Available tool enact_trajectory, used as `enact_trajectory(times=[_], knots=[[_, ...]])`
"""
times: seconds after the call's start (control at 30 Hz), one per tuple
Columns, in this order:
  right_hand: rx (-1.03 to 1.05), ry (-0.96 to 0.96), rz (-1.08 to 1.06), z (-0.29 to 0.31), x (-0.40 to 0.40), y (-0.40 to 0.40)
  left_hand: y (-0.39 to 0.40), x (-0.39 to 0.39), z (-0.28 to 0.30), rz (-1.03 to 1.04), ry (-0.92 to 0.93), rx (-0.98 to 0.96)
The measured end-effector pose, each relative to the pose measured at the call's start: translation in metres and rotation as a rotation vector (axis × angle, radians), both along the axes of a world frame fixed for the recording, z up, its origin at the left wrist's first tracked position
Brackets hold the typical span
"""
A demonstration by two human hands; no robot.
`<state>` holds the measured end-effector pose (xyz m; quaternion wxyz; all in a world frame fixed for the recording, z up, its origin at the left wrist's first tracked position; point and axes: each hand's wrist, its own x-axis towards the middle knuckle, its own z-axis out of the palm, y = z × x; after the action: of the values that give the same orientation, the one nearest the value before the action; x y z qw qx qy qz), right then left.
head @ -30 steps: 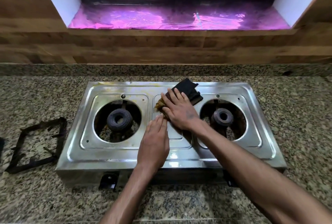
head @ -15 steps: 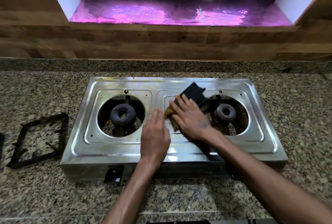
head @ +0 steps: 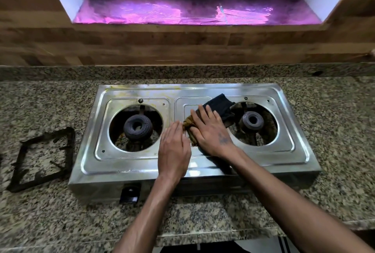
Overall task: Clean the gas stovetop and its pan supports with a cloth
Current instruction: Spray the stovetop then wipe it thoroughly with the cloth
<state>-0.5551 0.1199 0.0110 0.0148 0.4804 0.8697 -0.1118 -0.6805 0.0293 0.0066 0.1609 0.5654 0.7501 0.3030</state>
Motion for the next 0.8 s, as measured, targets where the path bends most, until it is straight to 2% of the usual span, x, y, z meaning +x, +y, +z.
enact_trajectory(times=[0.17,0.23,0.33,0.43,0.53,0.63,0.7,0.8], knots=[[-0.031,0.055,0.274,0.006,0.058,-0.057,0.001,-0.002,-0.001,0.005,-0.014,0.007],[-0.078,0.062,0.323,0.01,0.087,-0.065,0.001,-0.001,-0.001,-0.003,0.009,0.001],[-0.076,0.025,0.187,0.008,0.088,-0.039,0.001,0.001,-0.001,-0.039,0.064,-0.009],[-0.037,0.011,-0.013,0.003,0.045,-0.015,0.002,0.0,-0.002,-0.044,0.069,-0.018],[-0.011,0.021,0.113,0.001,0.027,-0.041,0.002,-0.002,-0.003,-0.05,0.078,-0.009],[-0.046,0.068,0.203,0.004,0.059,-0.077,0.003,-0.001,-0.005,-0.054,0.059,-0.016],[-0.033,0.081,0.126,0.004,0.076,-0.076,0.002,-0.001,-0.004,-0.059,0.061,-0.022],[0.009,0.064,-0.043,0.0,0.056,-0.063,0.004,-0.002,-0.005,-0.067,0.063,-0.03]])
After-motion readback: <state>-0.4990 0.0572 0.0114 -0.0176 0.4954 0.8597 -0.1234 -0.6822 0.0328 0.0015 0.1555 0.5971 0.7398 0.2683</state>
